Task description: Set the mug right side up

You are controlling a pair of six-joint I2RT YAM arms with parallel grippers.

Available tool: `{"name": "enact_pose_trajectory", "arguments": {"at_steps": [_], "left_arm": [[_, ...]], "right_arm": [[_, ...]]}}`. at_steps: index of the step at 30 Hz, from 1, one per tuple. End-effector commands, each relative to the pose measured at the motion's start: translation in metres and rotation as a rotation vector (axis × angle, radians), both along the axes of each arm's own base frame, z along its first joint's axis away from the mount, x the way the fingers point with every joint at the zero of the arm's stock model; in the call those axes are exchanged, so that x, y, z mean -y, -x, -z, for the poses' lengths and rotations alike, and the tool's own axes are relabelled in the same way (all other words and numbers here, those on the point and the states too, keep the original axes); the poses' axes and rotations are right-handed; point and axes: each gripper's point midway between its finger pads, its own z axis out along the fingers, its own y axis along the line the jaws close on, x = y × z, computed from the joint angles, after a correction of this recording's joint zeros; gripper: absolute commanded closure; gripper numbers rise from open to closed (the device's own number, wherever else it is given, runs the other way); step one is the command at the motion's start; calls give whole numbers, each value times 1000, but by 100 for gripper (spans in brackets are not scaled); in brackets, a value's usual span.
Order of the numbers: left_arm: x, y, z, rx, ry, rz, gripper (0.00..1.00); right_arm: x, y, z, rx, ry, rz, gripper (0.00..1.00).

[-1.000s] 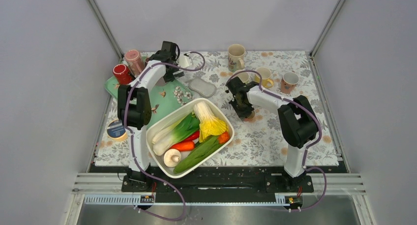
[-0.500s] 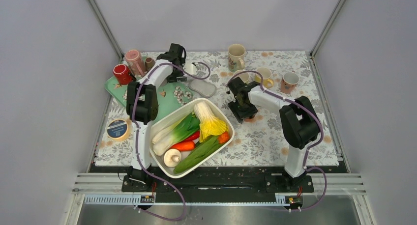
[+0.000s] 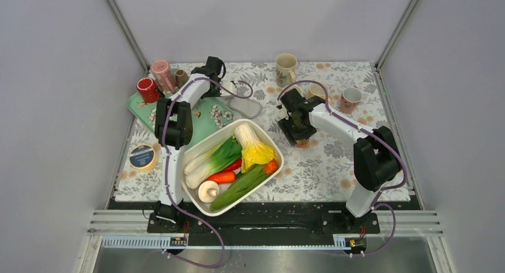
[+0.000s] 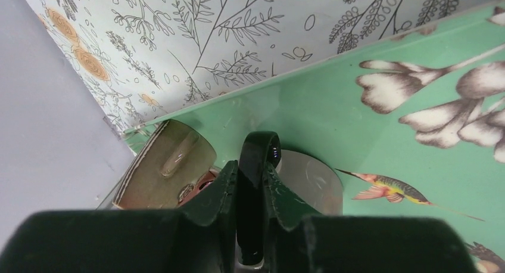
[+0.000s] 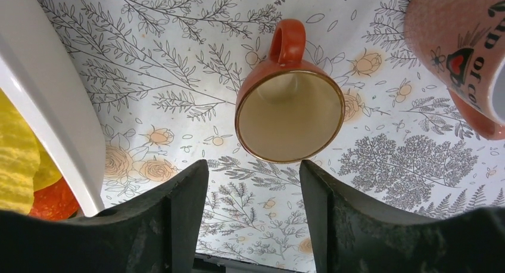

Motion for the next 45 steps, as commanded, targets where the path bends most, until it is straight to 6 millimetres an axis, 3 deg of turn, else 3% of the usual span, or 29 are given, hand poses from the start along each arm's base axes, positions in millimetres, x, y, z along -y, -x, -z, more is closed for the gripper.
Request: {"name": "enact_pose_trajectory", "arguments": {"at_steps": [1, 6, 10, 11, 15, 21, 25, 28, 34, 40, 43, 45], "left_arm": [[6, -6, -41, 113, 71, -41, 100], [17, -4, -75, 211, 225, -147, 100], [39, 10, -124, 283, 464, -234, 100], [45, 14, -139, 305, 526, -250, 100], [67, 33, -197, 363, 778, -306, 100], [118, 83, -251, 212, 1057, -223, 100], [150, 121, -273, 35, 1203, -196, 100], [166, 141, -293, -13, 1272, -159, 100], [190, 183, -330, -126, 1406, -74, 100], [205, 204, -350, -199, 1483, -30, 100], [208, 207, -351, -211, 1487, -27, 100], [213, 209, -346, -234, 1485, -25, 100]], "right_arm": [[2, -1, -34, 62, -35, -4, 32], [9, 2, -55, 110, -37, -1, 22], [5, 1, -80, 171, -92, -2, 1], [0, 0, -87, 189, -125, -3, 1], [-38, -1, -114, 248, -354, -60, 1], [-100, 5, -185, 378, -802, -164, 1], [-131, 5, -229, 435, -1056, -220, 1], [-144, -2, -244, 464, -1184, -209, 1], [-166, -11, -257, 404, -1337, -196, 0], [-190, -17, -254, 258, -1472, -185, 0], [-198, -10, -268, 223, -1558, -226, 1], [-202, 0, -285, 220, -1622, -275, 8]]}}
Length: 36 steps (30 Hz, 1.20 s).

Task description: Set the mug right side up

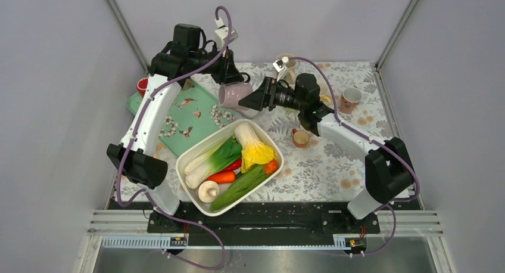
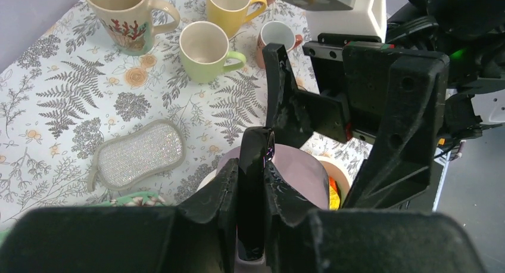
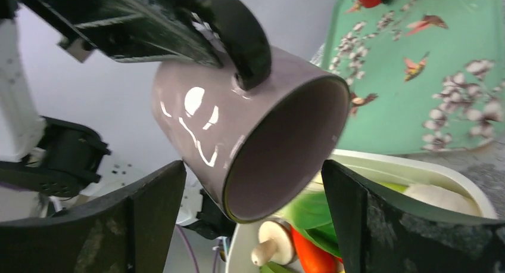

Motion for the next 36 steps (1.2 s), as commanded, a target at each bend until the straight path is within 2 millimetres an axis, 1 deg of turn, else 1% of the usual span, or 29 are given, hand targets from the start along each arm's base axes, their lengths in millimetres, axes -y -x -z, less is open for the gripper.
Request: {"name": "enact_pose_trajectory", "arguments": {"at_steps": [1, 4, 5, 7, 8, 9, 11, 12, 13, 14, 15, 16, 17, 19, 20, 22, 24, 27, 29, 32, 36], "left_arm": [[18, 22, -44, 71, 116, 90, 100], [19, 20, -39, 65, 112, 87, 100], [18, 17, -37, 71, 103, 77, 100], [17, 14, -36, 80, 96, 70, 100], [17, 15, -36, 83, 95, 71, 100], [17, 15, -36, 84, 94, 71, 100], [14, 14, -36, 98, 81, 58, 100], [10, 12, -35, 109, 62, 37, 87], [6, 8, -32, 124, 36, 11, 62], [-2, 2, -29, 145, -3, -35, 31], [-12, -6, -24, 165, -49, -94, 7], [-21, -14, -19, 189, -94, -149, 2], [-37, -24, -15, 220, -159, -225, 1], [-56, -35, -6, 257, -239, -295, 1], [-65, -40, -3, 274, -275, -322, 1], [-81, -49, 7, 303, -353, -360, 1], [-94, -57, 15, 332, -423, -395, 1], [-108, -64, 30, 355, -512, -415, 1], [-118, -68, 41, 364, -569, -434, 1], [-131, -74, 57, 375, -649, -456, 1], [-149, -82, 81, 381, -763, -466, 1]], "right_arm": [[-13, 27, -74, 113, -232, -132, 12], [-19, 46, -97, 133, -311, -206, 25], [-20, 51, -102, 137, -329, -222, 35], [-21, 54, -104, 132, -335, -224, 71], [-20, 52, -101, 132, -323, -206, 90], [-18, 50, -98, 140, -299, -176, 100], [-13, 38, -79, 153, -175, -83, 100], [-7, 30, -69, 167, -87, -19, 100], [4, 20, -55, 178, 26, 70, 100], [20, 10, -43, 195, 140, 168, 100], [40, 3, -28, 200, 264, 255, 100], [64, -4, -16, 212, 380, 349, 100], [87, -7, -10, 226, 473, 425, 100], [139, -15, 4, 210, 655, 581, 100], [171, -22, 13, 175, 748, 671, 100], [221, -26, 39, 73, 908, 760, 100], [260, -30, 62, -34, 999, 810, 100], [307, -36, 97, -171, 1096, 866, 100], [329, -39, 120, -262, 1129, 875, 100], [349, -46, 151, -374, 1160, 868, 100], [360, -54, 184, -471, 1189, 839, 100]]}}
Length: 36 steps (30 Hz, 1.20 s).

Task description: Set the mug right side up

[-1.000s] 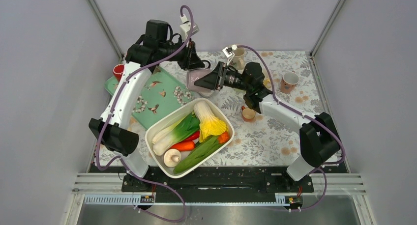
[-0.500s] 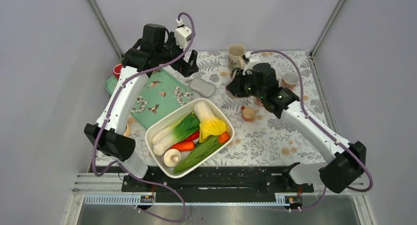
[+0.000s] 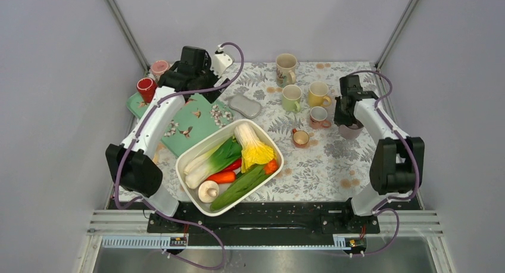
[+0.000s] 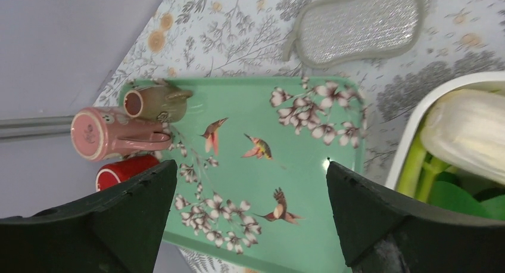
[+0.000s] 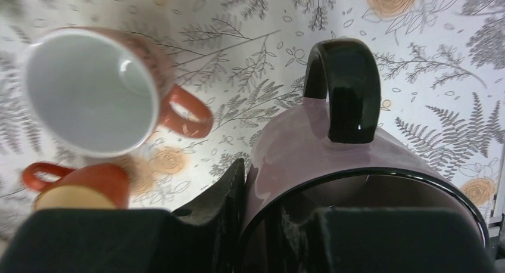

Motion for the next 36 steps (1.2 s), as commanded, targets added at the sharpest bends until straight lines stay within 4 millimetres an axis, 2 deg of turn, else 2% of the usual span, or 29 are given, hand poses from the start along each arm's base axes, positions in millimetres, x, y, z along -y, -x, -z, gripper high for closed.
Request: {"name": "enact_pose_trajectory", "arguments": {"at_steps": [1, 5, 12, 14, 15, 17, 21, 23, 26, 29, 32, 34, 36], "left_arm": [[-32, -21, -6, 108, -158, -63, 1], [-51, -35, 20, 61, -250, -86, 1], [-75, -54, 67, -36, -362, -60, 1], [-80, -58, 79, -66, -389, -31, 1], [-80, -59, 86, -86, -401, -3, 1], [-80, -60, 99, -127, -426, 75, 3], [-82, -63, 123, -170, -544, 250, 9], [-87, -72, 134, -180, -616, 307, 13], [-96, -97, 137, -150, -707, 345, 17], [-108, -131, 135, -82, -827, 355, 17], [-122, -162, 130, -7, -958, 350, 5], [-127, -181, 117, 32, -948, 285, 1], [-126, -195, 104, 50, -822, 205, 1]], "right_arm": [[11, -14, 12, -31, 13, 6, 100], [18, -19, 37, -97, 5, 32, 100], [14, -24, 58, -124, -51, 30, 97], [13, -24, 62, -134, -55, 28, 89], [12, -23, 62, -135, -58, 26, 80], [23, -22, 61, -133, -60, 54, 66], [23, -18, 49, -105, -59, 55, 46], [24, -15, 41, -93, -54, 56, 38], [24, -11, 31, -82, -56, 52, 31], [21, -6, 21, -72, -70, 44, 28], [18, -2, 13, -54, -85, 34, 26], [18, 4, 12, -51, -79, 35, 25], [20, 9, 11, -50, -70, 35, 25]]}}
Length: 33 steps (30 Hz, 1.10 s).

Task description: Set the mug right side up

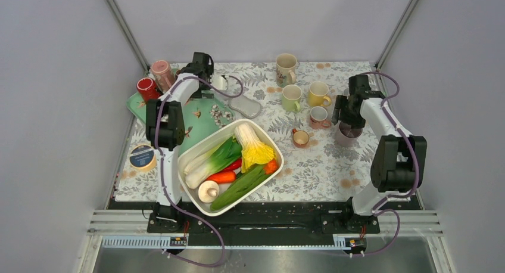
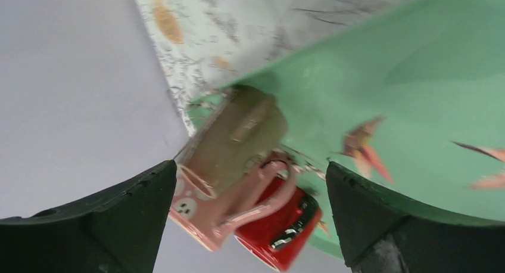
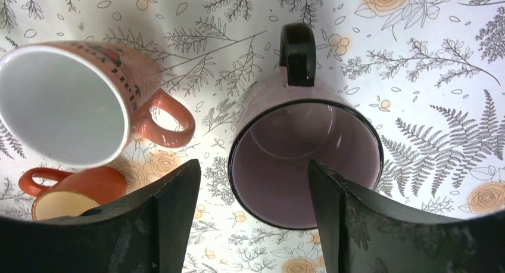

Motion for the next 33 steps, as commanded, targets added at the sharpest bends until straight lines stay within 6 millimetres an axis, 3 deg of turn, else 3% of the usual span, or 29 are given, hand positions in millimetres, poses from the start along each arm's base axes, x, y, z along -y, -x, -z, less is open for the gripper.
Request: {"name": "enact_pose_trajectory", "arguments": {"at_steps": [1, 6, 11, 19, 24, 28, 33], "left_arm": [[-11, -57, -72, 233, 138, -113, 1], [-5, -68, -86, 325, 604, -338, 1], [-21, -79, -69, 396, 859, -625, 1], [-66, -89, -52, 538, 971, -931, 1], [-62, -87, -31, 474, 1006, -963, 1], [-72, -90, -18, 492, 1014, -1023, 3], [-66, -91, -14, 454, 1035, -1019, 9]], "right_arm": [[0, 13, -14, 26, 2, -13, 25], [-5, 16, -20, 45, -21, -24, 24], [-7, 16, -24, 60, -29, -31, 24], [-9, 18, -20, 53, -35, -36, 23], [-10, 19, -22, 55, -37, -40, 23], [-10, 20, -22, 56, -37, -44, 23], [-12, 20, -20, 51, -36, -53, 23]]}}
